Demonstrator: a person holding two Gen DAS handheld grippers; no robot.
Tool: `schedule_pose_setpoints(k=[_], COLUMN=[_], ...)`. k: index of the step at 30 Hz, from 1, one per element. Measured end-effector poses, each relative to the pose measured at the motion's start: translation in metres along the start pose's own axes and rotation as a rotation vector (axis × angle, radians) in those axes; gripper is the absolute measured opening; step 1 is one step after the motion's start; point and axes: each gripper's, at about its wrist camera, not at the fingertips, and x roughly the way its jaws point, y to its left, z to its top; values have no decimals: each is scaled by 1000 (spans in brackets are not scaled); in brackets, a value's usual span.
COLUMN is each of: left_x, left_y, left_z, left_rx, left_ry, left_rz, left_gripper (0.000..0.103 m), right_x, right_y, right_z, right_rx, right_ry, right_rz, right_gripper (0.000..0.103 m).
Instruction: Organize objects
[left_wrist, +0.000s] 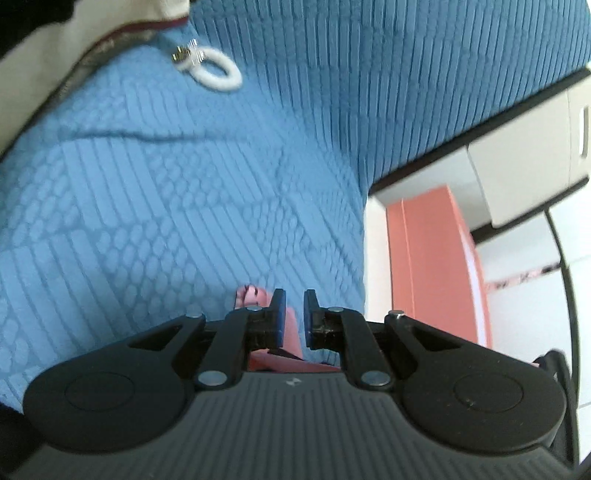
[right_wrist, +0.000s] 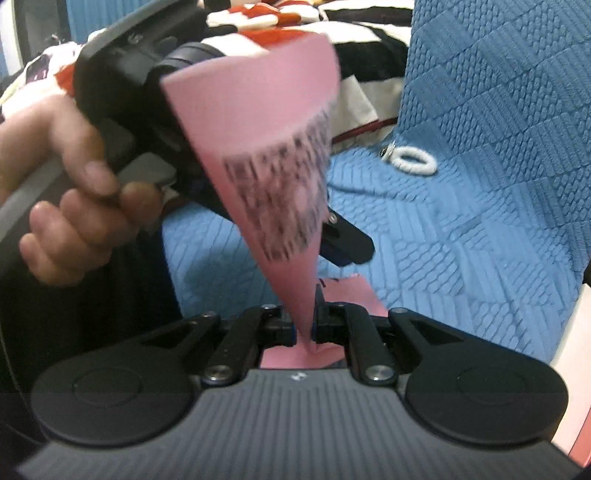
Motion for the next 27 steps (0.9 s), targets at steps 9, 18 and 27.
schedule_pose_setpoints(k=[9,18,27], left_x=[14,14,15], left_y=[-5,-7,-12], left_z=[-14,-17,-23], left_rx=[81,93,120], left_ry=[54,45,36], left_rz=[98,96,119], left_gripper=[1,0,0], right_x=[10,-16,-50], right_y=[-1,5,-8], right_z=[-3,-13,-28], right_rx=[3,31,118], right_ry=[48,87,131], right_rz=[2,-30,-115], right_gripper=[15,21,21])
